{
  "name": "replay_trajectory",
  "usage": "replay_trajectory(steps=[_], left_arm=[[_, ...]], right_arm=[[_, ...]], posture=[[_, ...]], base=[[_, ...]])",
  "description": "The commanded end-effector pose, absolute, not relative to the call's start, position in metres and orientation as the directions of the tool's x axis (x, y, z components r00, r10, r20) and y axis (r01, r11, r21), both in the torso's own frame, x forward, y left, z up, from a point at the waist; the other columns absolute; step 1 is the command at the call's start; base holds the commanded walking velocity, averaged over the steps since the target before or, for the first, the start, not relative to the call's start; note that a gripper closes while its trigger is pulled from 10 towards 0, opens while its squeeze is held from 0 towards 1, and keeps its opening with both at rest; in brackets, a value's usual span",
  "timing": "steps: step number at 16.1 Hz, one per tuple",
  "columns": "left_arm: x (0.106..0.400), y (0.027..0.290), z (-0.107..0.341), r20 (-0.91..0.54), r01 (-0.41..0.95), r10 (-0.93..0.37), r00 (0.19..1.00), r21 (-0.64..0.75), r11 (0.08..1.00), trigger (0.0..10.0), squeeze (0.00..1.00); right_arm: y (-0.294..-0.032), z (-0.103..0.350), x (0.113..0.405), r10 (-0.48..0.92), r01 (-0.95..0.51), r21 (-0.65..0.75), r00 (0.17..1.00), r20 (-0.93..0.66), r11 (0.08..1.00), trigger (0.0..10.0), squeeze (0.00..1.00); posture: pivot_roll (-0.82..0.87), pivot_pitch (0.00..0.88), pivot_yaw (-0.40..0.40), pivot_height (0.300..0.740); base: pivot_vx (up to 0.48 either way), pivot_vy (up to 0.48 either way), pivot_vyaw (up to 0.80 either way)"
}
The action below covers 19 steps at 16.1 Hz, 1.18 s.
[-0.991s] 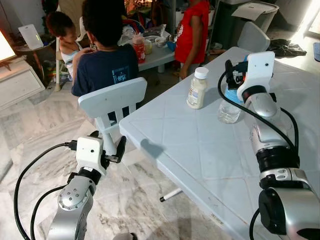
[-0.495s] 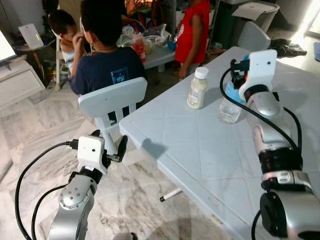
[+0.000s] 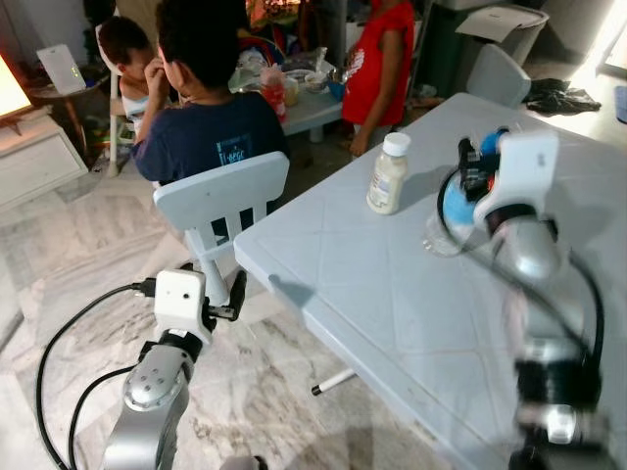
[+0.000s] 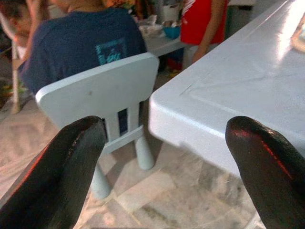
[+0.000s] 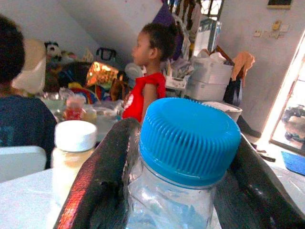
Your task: Restocking fridge
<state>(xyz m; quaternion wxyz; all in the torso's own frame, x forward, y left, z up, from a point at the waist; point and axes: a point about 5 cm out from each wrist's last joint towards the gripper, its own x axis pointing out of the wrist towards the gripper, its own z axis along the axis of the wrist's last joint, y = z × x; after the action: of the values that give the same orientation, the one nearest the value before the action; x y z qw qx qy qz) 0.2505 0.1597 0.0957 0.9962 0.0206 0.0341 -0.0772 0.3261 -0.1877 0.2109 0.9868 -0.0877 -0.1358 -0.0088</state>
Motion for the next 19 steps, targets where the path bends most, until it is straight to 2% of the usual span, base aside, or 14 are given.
replay_trajectory(steps=[1, 3, 7, 16, 17, 18, 19], left_arm=[[0.253, 0.162, 0.097, -0.069, 0.143, -0.14, 0.988, 0.033, 0.989, 10.0, 0.0], [0.257, 0.16, 0.098, -0.066, 0.151, -0.148, 0.987, 0.035, 0.988, 10.0, 0.0], [0.264, 0.16, 0.1, -0.053, 0.159, -0.157, 0.986, 0.043, 0.986, 10.0, 0.0], [0.268, 0.16, 0.098, -0.045, 0.152, -0.15, 0.988, 0.044, 0.987, 10.0, 0.0], [0.268, 0.159, 0.097, -0.047, 0.157, -0.155, 0.987, 0.044, 0.987, 10.0, 0.0], [0.269, 0.159, 0.097, -0.046, 0.158, -0.155, 0.987, 0.045, 0.986, 10.0, 0.0], [0.269, 0.159, 0.097, -0.046, 0.157, -0.155, 0.987, 0.045, 0.986, 10.0, 0.0]], right_arm=[[-0.183, 0.199, 0.323, 0.02, 0.014, -0.147, 0.973, 0.23, 0.989, 10.0, 0.0], [-0.174, 0.191, 0.309, 0.025, 0.005, -0.122, 0.971, 0.239, 0.993, 10.0, 0.0], [-0.158, 0.181, 0.294, 0.041, -0.017, -0.104, 0.973, 0.227, 0.994, 10.0, 0.0], [-0.16, 0.167, 0.288, 0.04, -0.019, -0.103, 0.978, 0.204, 0.995, 10.0, 0.0], [-0.161, 0.167, 0.288, 0.034, -0.01, -0.117, 0.978, 0.204, 0.993, 2.3, 0.0], [-0.161, 0.165, 0.288, 0.036, -0.011, -0.128, 0.98, 0.194, 0.992, 9.4, 0.0], [-0.161, 0.163, 0.288, 0.044, -0.017, -0.14, 0.981, 0.191, 0.99, 10.0, 0.0]], posture=[[0.01, 0.016, 0.03, 0.74], [0.01, 0.003, 0.035, 0.74], [-0.01, 0.0, 0.039, 0.74], [-0.01, 0.0, 0.032, 0.74], [-0.01, 0.0, 0.032, 0.74], [-0.01, 0.0, 0.032, 0.74], [-0.01, 0.0, 0.032, 0.74]], base=[[0.0, 0.0, 0.0], [0.0, 0.0, 0.0], [0.0, 0.35, 0.0], [0.0, 0.462, 0.0], [0.0, 0.48, 0.0], [0.0, 0.48, 0.0], [0.0, 0.48, 0.0]])
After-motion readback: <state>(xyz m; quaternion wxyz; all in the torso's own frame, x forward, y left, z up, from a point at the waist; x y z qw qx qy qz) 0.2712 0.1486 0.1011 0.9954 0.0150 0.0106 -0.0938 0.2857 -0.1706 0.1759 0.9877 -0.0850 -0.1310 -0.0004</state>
